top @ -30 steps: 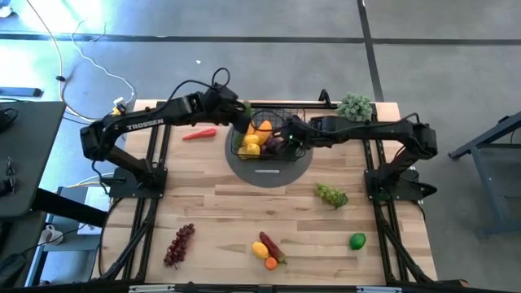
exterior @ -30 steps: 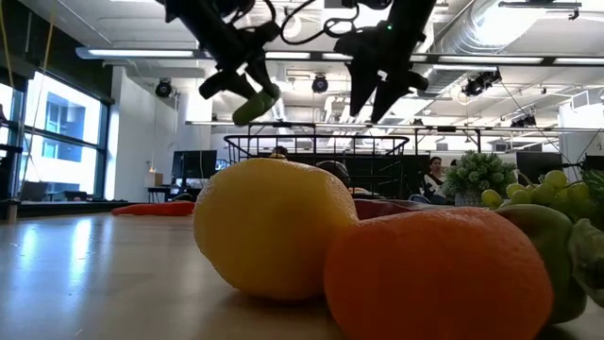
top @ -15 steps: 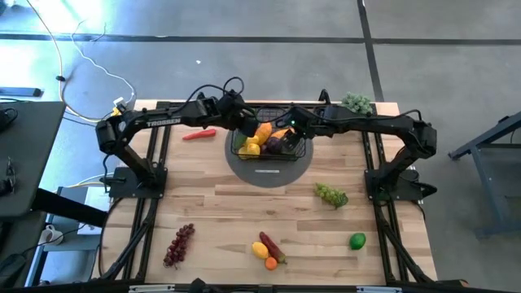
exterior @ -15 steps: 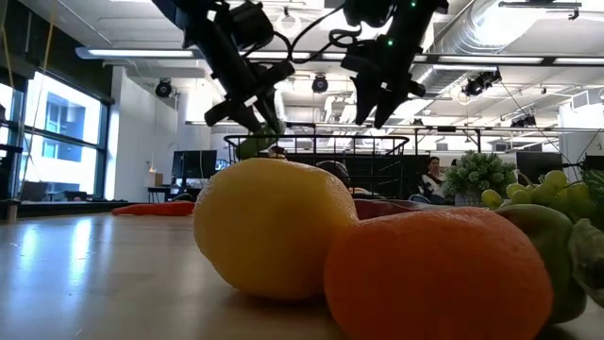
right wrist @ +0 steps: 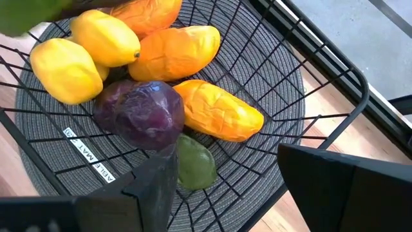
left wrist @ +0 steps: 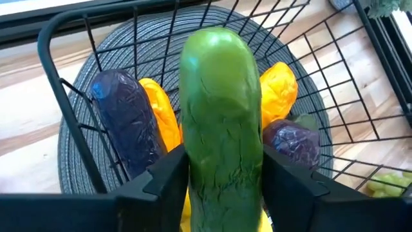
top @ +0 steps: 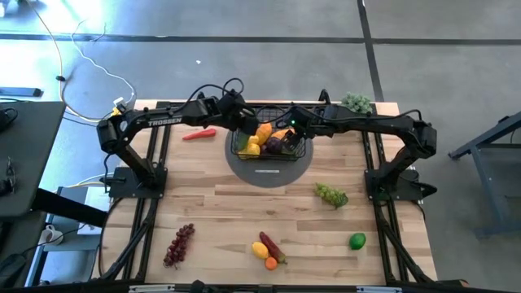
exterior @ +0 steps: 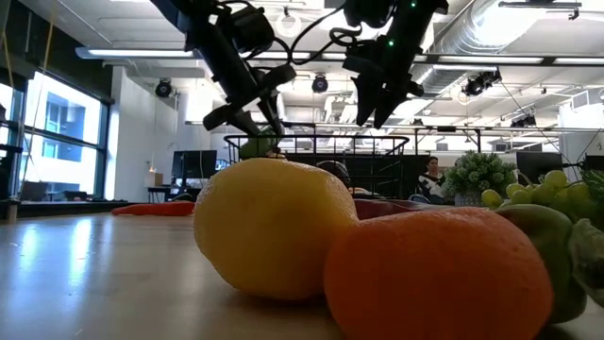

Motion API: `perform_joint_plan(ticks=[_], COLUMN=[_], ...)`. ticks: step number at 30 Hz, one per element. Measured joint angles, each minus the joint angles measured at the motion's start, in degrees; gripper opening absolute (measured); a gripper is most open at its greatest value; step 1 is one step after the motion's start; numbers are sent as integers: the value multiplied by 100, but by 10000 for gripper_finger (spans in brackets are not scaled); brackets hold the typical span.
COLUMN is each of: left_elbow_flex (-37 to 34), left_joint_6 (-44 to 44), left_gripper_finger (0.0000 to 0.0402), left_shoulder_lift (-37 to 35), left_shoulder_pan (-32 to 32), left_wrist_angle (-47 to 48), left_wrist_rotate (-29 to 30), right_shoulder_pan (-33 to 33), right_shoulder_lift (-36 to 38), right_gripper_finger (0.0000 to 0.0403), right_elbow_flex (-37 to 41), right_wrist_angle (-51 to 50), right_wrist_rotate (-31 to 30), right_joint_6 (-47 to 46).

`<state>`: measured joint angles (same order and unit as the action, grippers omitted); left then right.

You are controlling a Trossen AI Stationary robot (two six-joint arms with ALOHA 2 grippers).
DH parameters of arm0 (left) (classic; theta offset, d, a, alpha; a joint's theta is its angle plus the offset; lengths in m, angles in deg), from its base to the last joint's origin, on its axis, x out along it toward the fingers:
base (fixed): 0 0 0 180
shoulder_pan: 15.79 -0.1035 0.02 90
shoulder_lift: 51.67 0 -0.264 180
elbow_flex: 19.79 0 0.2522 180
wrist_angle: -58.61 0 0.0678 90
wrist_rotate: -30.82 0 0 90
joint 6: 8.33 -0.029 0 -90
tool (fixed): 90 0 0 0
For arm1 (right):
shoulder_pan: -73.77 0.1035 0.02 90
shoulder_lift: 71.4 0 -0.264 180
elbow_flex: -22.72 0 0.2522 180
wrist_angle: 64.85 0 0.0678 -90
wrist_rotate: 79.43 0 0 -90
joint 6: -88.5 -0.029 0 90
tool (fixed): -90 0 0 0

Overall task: Build produce basket
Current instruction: Put the green cucumber into the black wire basket, then put the red chili pepper into the black wire basket

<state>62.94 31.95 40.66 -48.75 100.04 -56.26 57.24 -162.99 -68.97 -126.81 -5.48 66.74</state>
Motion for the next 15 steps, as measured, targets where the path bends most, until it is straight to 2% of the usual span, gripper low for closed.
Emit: perform_joint_plan(ticks=[9, 15], left_elbow_flex=[0, 0], left_joint_6=[-39, -180], left_gripper_finger=[221, 229], left_shoulder_lift=[-42, -43], left_shoulder_pan=[-179, -449], left_wrist_angle=[39, 60], left_wrist_rotate=[-386, -749], right_shoulder_pan=[0, 2], right_shoulder_lift=[0, 0], right_gripper_finger=[246, 246], right_elbow_flex=[0, 0], right_wrist_angle=[1, 1], right_wrist_rotate=[-1, 0], right_joint_6=[0, -20])
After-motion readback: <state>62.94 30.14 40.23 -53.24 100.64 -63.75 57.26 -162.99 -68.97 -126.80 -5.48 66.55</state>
